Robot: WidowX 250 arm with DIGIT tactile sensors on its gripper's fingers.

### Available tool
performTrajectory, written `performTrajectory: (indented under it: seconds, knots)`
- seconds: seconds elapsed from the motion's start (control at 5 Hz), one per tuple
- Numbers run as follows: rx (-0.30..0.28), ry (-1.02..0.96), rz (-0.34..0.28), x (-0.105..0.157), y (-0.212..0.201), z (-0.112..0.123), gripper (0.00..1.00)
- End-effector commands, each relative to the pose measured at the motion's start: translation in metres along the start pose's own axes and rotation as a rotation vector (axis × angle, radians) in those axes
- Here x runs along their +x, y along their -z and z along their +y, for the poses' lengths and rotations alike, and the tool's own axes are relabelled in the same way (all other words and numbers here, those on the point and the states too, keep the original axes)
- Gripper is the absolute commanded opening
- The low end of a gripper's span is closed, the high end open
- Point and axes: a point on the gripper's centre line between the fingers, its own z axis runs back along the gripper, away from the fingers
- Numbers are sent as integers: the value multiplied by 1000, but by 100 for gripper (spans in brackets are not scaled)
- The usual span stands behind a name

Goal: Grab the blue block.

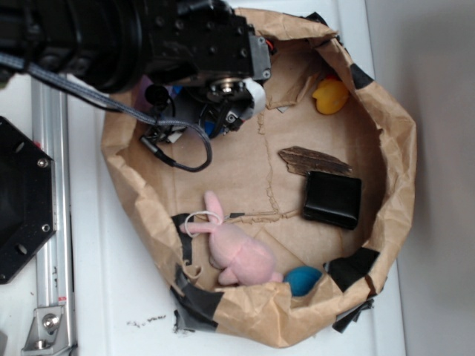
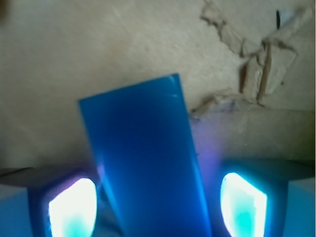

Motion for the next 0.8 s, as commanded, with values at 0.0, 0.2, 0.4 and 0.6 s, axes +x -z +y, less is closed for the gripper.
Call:
performTrajectory:
  seconds: [0.0, 0.2, 0.4, 0.6]
  knots:
    - [-3, 25, -78, 27, 0, -3, 100]
    - [15, 72, -102, 41, 2, -2, 100]
    - [-25, 37, -140, 40, 2, -2, 87]
    - [-35, 46, -156, 38, 0, -5, 0]
